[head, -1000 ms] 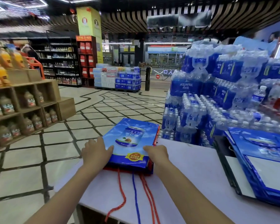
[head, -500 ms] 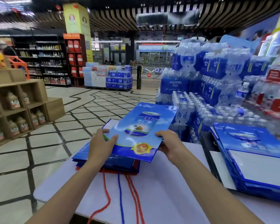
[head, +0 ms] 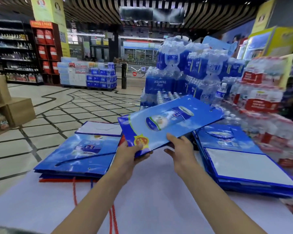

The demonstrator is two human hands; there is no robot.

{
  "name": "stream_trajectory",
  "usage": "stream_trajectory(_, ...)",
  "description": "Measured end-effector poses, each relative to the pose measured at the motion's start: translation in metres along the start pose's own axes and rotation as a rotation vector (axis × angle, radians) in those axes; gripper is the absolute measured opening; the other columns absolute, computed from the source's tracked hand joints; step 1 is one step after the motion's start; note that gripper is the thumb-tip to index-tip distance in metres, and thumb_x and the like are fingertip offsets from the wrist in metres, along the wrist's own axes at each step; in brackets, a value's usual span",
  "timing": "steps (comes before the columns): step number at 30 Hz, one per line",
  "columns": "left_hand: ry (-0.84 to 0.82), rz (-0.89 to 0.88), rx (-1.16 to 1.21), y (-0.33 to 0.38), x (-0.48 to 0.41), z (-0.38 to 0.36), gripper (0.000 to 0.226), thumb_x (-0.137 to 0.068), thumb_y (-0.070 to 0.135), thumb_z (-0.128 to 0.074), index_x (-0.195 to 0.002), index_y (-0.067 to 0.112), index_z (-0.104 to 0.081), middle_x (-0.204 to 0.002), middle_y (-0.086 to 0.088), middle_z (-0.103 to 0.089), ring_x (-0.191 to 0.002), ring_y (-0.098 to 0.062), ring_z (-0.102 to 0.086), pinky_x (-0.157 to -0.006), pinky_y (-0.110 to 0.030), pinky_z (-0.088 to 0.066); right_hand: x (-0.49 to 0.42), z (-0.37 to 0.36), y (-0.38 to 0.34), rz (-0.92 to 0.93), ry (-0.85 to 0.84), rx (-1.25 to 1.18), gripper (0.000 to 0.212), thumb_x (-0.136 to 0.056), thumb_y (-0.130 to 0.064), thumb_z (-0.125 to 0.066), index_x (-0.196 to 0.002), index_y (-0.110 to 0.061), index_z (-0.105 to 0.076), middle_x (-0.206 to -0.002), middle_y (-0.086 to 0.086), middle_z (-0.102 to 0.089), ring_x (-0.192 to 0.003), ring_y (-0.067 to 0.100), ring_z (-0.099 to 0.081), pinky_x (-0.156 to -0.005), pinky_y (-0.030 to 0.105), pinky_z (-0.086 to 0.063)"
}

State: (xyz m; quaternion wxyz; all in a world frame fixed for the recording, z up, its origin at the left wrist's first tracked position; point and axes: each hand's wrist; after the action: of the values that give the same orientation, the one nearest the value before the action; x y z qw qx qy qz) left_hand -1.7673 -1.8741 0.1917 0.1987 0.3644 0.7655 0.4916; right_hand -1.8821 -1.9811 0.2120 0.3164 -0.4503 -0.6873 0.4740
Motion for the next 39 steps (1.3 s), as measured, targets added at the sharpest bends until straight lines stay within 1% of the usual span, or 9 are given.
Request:
stream_trajectory(3,0.053,-0.014,-0.015,0.012,-0.008,0.018,0.027,-0.09,-0.007,-0.054,-0.117,-0.002,-0.059,-0.091,-0.01,-0.068,-0.059,-0.012,-0.068,-0.053,-0.026,-0.057,-0.01,0.031,-0.033,0.005,0.081,-0.217,0.013,-0.095,-0.019,-0.06,-0.107,-0.015,-0.062,-0.093,0.007,-0.067,-0.076,0.02,-0.065,-0.059,0.033,-0.054)
stream_trajectory(8,0.052,-0.043,-0.037,0.041,-0.012,0.048,0.016,-0.092,-0.002,-0.052,-0.101,0.006,-0.062,-0.074,0.0,-0.072,-0.054,-0.011,-0.067,-0.045,-0.019,-0.052,-0.016,0.074,-0.065,-0.007,0.118,-0.076,0.011,-0.095,-0.015,-0.053,-0.084,-0.014,-0.057,-0.08,0.008,-0.061,-0.06,0.017,-0.06,-0.053,0.027,-0.045)
stream_trajectory(15,0.027,-0.085,0.203,0.036,-0.017,0.038,0.022,-0.093,0.017,-0.059,-0.113,0.008,-0.062,-0.101,-0.011,-0.069,-0.086,-0.024,-0.07,-0.081,-0.037,-0.059,0.016,0.051,-0.04,-0.145,-0.024,-0.047,0.013,-0.088,0.005,-0.055,-0.078,-0.004,-0.056,-0.057,0.007,-0.063,-0.051,0.017,-0.067,-0.044,0.021,-0.051)
stream_trajectory(20,0.114,-0.013,0.12,-0.002,-0.015,0.004,0.02,-0.094,-0.001,-0.052,-0.114,0.002,-0.056,-0.093,-0.013,-0.067,-0.073,-0.021,-0.067,-0.052,-0.027,-0.057,0.041,0.034,-0.005,-0.204,-0.267,0.066,0.011,-0.087,-0.004,-0.064,-0.097,-0.009,-0.062,-0.085,0.006,-0.073,-0.078,0.023,-0.071,-0.065,0.031,-0.051)
stream_trajectory(23,0.175,0.062,0.122,0.0,-0.022,0.008,0.015,-0.092,-0.009,-0.046,-0.102,-0.002,-0.054,-0.087,-0.017,-0.063,-0.067,-0.021,-0.065,-0.046,-0.027,-0.055,0.032,0.044,-0.008,-0.253,-0.192,-0.041,0.023,-0.089,-0.022,-0.065,-0.108,-0.009,-0.066,-0.091,0.008,-0.071,-0.078,0.023,-0.068,-0.067,0.034,-0.053)
stream_trajectory(29,0.024,0.141,-0.084,0.021,-0.032,0.028,0.024,-0.09,-0.007,-0.05,-0.113,-0.007,-0.057,-0.101,-0.02,-0.066,-0.082,-0.028,-0.065,-0.054,-0.03,-0.059,0.012,0.073,-0.026,-0.283,-0.005,-0.088,0.011,-0.087,-0.016,-0.069,-0.094,-0.009,-0.064,-0.066,0.002,-0.059,-0.048,0.012,-0.05,-0.044,0.022,-0.043)
stream_trajectory(34,0.263,-0.058,-0.475,0.012,-0.06,0.032,0.048,-0.08,0.009,-0.076,-0.122,0.0,-0.054,-0.12,-0.02,-0.063,-0.095,-0.033,-0.067,-0.081,-0.045,-0.058,0.022,0.065,-0.01,-0.18,0.08,0.052,0.01,-0.086,0.003,-0.062,-0.084,-0.005,-0.058,-0.056,0.004,-0.056,-0.043,0.012,-0.049,-0.039,0.019,-0.042)
stream_trajectory(36,0.283,-0.107,-0.79,0.006,-0.061,0.023,0.063,-0.08,0.02,-0.078,-0.133,0.005,-0.048,-0.138,-0.015,-0.047,-0.118,-0.032,-0.054,-0.097,-0.04,-0.047,0.027,0.062,0.003,-0.133,0.126,0.104,0.007,-0.087,0.005,-0.06,-0.088,-0.002,-0.057,-0.063,0.011,-0.06,-0.044,0.014,-0.057,-0.043,0.022,-0.05)
stream_trajectory(39,0.141,-0.19,-1.14,-0.004,-0.06,0.005,0.034,-0.083,0.019,-0.072,-0.114,0.012,-0.063,-0.152,-0.015,-0.024,-0.142,-0.024,-0.027,-0.107,-0.03,-0.029,0.036,0.065,0.023,-0.104,0.178,0.182,0.009,-0.087,0.008,-0.055,-0.096,0.008,-0.059,-0.067,0.016,-0.064,-0.045,0.017,-0.061,-0.046,0.025,-0.054)
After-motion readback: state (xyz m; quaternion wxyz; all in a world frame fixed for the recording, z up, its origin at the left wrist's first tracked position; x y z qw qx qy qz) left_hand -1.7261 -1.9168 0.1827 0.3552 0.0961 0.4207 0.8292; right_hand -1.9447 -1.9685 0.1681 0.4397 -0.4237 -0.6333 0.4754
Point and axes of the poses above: each hand's wrist, its own x-axis away from the middle knuckle, its own z-axis out of the back of the hand, y = z × x
